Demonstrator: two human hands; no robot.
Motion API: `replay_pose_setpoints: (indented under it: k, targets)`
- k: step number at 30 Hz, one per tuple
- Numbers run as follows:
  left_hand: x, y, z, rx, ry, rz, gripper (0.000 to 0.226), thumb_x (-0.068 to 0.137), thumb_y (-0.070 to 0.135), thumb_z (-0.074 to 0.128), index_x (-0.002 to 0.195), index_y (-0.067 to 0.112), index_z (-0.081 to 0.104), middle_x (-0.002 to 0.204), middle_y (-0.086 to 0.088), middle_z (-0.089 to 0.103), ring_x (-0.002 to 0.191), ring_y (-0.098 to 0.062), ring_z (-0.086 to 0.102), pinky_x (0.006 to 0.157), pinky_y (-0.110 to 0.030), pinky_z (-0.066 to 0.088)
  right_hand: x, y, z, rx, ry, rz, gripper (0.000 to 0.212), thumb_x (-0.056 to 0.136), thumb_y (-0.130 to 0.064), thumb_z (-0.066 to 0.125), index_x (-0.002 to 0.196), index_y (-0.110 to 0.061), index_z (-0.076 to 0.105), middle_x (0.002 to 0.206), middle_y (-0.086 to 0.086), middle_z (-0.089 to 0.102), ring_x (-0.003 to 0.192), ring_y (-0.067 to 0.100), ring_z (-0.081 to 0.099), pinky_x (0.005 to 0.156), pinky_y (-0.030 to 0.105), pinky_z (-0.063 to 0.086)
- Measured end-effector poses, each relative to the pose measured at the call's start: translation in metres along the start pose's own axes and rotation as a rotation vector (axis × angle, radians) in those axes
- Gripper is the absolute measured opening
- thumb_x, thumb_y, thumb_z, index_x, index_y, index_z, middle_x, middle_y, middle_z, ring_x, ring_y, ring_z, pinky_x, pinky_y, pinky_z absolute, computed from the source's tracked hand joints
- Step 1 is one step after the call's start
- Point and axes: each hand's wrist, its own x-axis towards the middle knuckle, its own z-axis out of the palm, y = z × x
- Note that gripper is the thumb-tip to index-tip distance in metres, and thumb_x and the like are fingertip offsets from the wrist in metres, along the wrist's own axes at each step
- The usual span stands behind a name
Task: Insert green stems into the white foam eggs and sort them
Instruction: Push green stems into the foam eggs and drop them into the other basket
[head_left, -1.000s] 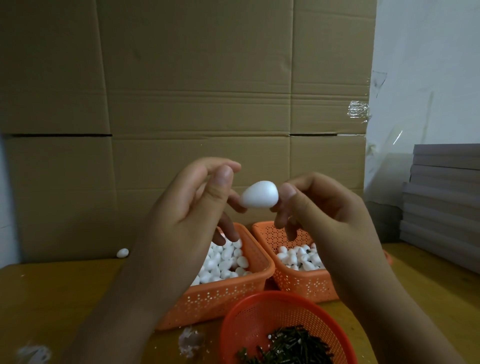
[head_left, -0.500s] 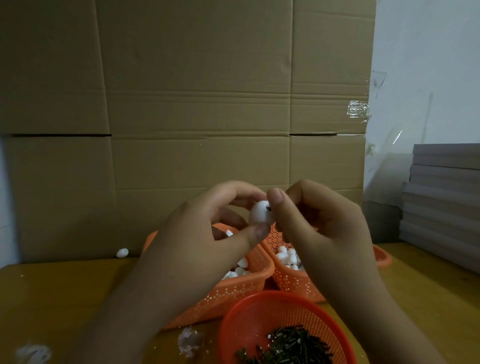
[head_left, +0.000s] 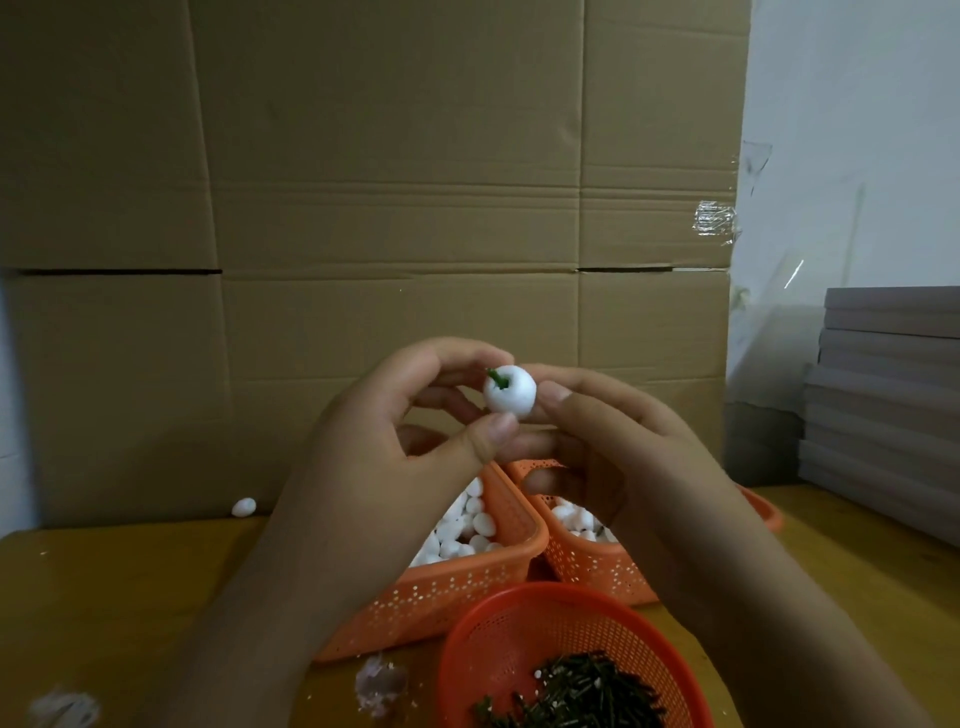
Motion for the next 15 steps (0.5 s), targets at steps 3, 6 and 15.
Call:
replay_pose_setpoints:
  k: [3,6,15]
  targets:
    - [-0.001,0.001,0.002,0.058,0.015,0.013,0.030,0.075,0.037,0.067,0.101,0.050,0.062,0.105,0.024,0.066,0.100,-0.002,0.063,0.075,-0.027,0.054,0.000,-0.001,-0.002,-0.028,0.055,-0.032,0.038,0.071,-0.033,0.065,0.105,-0.016,0.071,0.091,0.007,0.075,0.080,0.012,0.070,0.064,0.020,0.054]
    - [-0.003,0.003,0.006,0.146,0.039,0.026,0.030,0.076,0.043,0.069,0.103,0.050,0.059,0.106,0.027,0.061,0.099,-0.001,0.062,0.073,-0.025,0.056,0.000,-0.001,-0.001,-0.141,0.144,-0.121,0.034,0.067,-0.034,0.071,0.097,-0.020,0.071,0.087,0.001,0.074,0.076,0.008,0.069,0.063,0.020,0.054]
    - [-0.001,0.004,0.011,0.359,0.153,0.053,0.019,0.073,0.054,0.061,0.091,0.048,0.060,0.103,0.029,0.052,0.093,0.000,0.056,0.067,-0.015,0.047,-0.005,0.006,0.011,-0.745,0.249,-0.564,0.012,0.087,-0.032,0.064,0.098,-0.033,0.062,0.092,-0.018,0.063,0.088,0.006,0.063,0.074,0.023,0.052]
